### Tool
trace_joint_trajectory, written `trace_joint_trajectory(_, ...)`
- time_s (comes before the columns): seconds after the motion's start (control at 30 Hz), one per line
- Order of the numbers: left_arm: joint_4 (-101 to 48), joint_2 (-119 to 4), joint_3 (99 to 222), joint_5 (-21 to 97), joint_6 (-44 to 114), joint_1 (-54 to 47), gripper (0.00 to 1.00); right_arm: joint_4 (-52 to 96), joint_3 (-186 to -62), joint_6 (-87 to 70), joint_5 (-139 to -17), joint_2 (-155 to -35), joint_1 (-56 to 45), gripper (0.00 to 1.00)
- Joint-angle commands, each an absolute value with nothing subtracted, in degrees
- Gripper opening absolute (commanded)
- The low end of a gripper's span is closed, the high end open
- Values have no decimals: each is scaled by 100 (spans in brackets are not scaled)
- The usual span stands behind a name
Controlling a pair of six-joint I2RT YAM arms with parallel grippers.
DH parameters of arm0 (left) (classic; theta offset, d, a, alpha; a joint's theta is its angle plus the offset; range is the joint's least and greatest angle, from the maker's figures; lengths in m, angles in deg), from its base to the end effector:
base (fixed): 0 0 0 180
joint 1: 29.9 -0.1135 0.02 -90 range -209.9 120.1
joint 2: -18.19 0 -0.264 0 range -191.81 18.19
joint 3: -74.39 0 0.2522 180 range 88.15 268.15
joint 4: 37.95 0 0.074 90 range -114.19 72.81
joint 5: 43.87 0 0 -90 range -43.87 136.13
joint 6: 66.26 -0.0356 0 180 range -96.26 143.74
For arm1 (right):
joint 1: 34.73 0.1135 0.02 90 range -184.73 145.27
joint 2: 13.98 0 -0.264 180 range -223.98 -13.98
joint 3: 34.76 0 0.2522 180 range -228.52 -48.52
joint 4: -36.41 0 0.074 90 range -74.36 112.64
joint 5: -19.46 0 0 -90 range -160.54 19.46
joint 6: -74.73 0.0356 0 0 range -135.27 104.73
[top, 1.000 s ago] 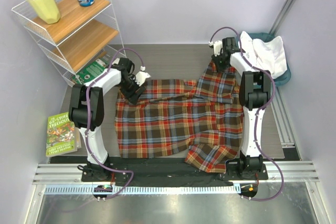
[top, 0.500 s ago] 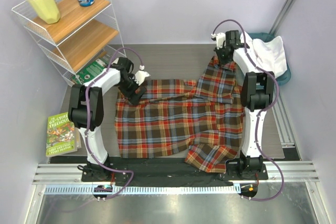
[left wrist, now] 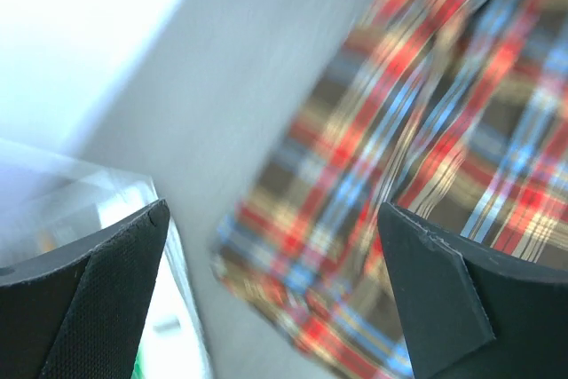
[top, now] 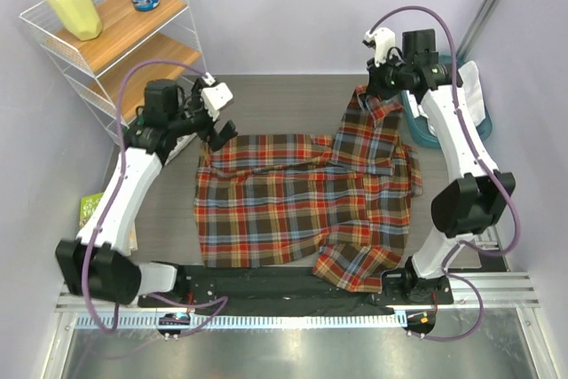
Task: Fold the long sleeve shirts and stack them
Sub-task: Fold the shirt
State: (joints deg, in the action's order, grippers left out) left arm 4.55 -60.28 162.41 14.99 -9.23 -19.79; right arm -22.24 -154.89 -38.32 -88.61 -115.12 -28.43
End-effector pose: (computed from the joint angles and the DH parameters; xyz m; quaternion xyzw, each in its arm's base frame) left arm 0.2957 -0.0714 0.3572 0.4300 0.7402 -0.1400 0.4976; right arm 0.3889 0.0540 0.3858 -0.2910 0.8477 0.0794 0.4363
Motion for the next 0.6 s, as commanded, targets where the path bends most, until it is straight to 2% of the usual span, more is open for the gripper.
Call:
trace_joint_trajectory(0.0,-370,-5327,15707,-255,-1904,-1796,100,-2965,-15066,-3804,-9418,-10970,-2656,1)
trace_joint_trajectory(0.13,-931,-4966,15417,1059,-2808,-270,100,-3149,-14574,-3611,-9935,-10338,-2533,1)
trace_joint_trajectory(0.2,-1326,-4878,15005,1315,-3336,189,100,-3176,-14275,-3418,-10156,-9995,-2498,1)
trace_joint_trajectory(0.23,-2164,-4800,14777,1673,-3748,679,100,-3237,-14178,-3373,-10365,-9898,-2480,1)
trace_joint_trajectory(0.27,-2390,-4807,14418,1851,-3995,936,100,-3238,-13994,-3251,-10420,-9706,-2463,1)
trace_joint_trajectory(0.33,-2882,-4921,14239,2054,-4862,1576,100,-3255,-13809,-3197,-10621,-9546,-2436,1)
trace_joint_trajectory(0.57,-4182,-5894,13807,2397,-6693,2774,100,-3308,-13159,-3171,-10886,-9150,-2392,1)
